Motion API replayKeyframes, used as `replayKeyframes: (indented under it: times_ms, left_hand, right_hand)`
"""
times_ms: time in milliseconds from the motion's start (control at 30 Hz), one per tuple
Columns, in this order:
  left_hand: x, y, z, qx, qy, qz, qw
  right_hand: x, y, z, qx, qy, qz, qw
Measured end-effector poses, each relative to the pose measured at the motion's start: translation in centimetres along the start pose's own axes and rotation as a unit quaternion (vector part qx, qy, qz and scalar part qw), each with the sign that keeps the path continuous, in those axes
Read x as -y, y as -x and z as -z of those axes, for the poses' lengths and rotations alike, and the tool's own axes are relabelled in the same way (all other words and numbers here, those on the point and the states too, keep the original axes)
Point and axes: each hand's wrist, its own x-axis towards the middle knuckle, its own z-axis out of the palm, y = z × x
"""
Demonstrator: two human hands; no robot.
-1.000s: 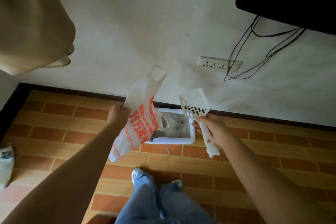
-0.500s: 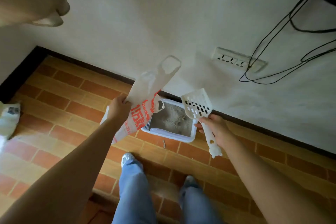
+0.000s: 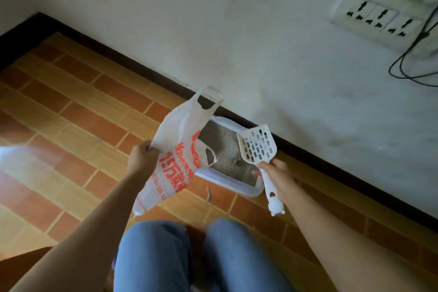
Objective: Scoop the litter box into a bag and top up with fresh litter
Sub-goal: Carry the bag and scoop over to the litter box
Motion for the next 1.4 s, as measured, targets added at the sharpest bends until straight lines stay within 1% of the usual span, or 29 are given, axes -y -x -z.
replayKeyframes:
  times_ms: [200,300,367,467,633,700,767,800,867,900,933,1033,1200,1233,1333,1400]
  left_hand:
    - [7.4,-6.3,-5.4,-0.025,0.034,0.023,0.999]
    - [10.8,-9.6,-7.2,-0.047,0.031,0.033,0.998]
    - [12.4,-11.5,-7.8,-0.045,0.018,0.039,0.998]
    - [14.3,-13.3,-8.3,-0.057,-0.004,0.065,0.996]
    - [16.8,-14.5,-10.1,-0.063,-0.105,0.132,0.984]
    - [16.3,-14.1,-11.2,-0.077,-0.107,0.142,0.981]
    - [15.2,-13.1,-12.4,-0.099,-0.125,0.116,0.980]
    - [14.8,-12.8,-13.0,-0.123,-0.144,0.093,0.977]
    - [14.6,-12.5,-13.9,-0.189,-0.199,0.028,0.961]
    - [14.5,-12.3,-14.0,-0.210,-0.231,-0.006,0.950]
    - [14.4,-12.2,-14.2,-0.216,-0.258,-0.033,0.941]
    - [14.0,-12.0,-14.8,-0.197,-0.282,-0.066,0.937]
    - [14.1,-12.4,-16.2,-0.144,-0.265,-0.058,0.952]
    - [14.2,-12.7,-16.6,-0.122,-0.269,-0.045,0.954]
    - [14.5,-13.6,-18.3,-0.022,-0.265,0.008,0.964]
    - [14.4,-13.9,-19.3,0.024,-0.265,0.027,0.963]
  right_hand:
    - [-6.8,-9.8,-3.9,-0.004,-0.023,0.031,0.999]
    - [-9.0,-13.6,-5.5,0.000,-0.038,0.051,0.998]
    - [-10.1,-15.7,-6.2,0.001,-0.045,0.067,0.997]
    - [-11.2,-16.9,-6.1,0.013,-0.031,0.077,0.996]
    - [-12.7,-17.4,-4.7,0.002,-0.017,0.084,0.996]
    - [-13.0,-17.6,-4.2,-0.003,-0.018,0.081,0.997]
    - [-13.1,-17.4,-3.9,0.004,-0.010,0.085,0.996]
    - [-13.2,-17.3,-3.8,0.010,-0.002,0.088,0.996]
    - [-13.1,-17.1,-3.5,0.019,0.008,0.092,0.996]
    - [-13.0,-17.0,-3.3,0.021,0.007,0.094,0.995]
    - [-12.9,-17.0,-3.2,0.023,0.003,0.096,0.995]
    - [-12.6,-17.1,-2.8,0.023,-0.003,0.103,0.994]
    - [-12.9,-17.2,-2.0,0.013,-0.018,0.096,0.995]
    - [-13.1,-17.2,-1.8,0.010,-0.017,0.094,0.995]
    - [-13.6,-17.4,-1.2,0.001,-0.017,0.088,0.996]
    - [-13.9,-17.5,-0.8,-0.006,-0.016,0.084,0.996]
